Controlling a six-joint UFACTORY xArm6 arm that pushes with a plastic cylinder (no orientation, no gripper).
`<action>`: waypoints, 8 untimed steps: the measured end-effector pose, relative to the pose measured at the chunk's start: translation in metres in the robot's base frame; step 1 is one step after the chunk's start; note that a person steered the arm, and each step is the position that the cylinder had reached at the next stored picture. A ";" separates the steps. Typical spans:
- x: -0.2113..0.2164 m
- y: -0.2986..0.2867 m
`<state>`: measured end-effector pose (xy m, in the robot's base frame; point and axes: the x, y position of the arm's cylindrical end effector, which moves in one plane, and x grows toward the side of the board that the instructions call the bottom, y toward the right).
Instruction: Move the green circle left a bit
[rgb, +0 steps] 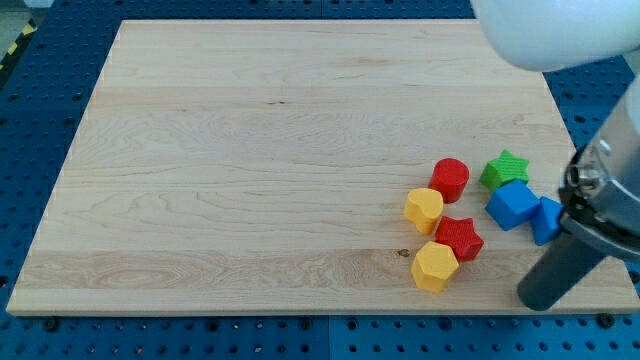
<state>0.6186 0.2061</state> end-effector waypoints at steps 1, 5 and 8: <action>-0.001 0.075; -0.100 0.077; -0.106 0.073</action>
<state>0.5121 0.2795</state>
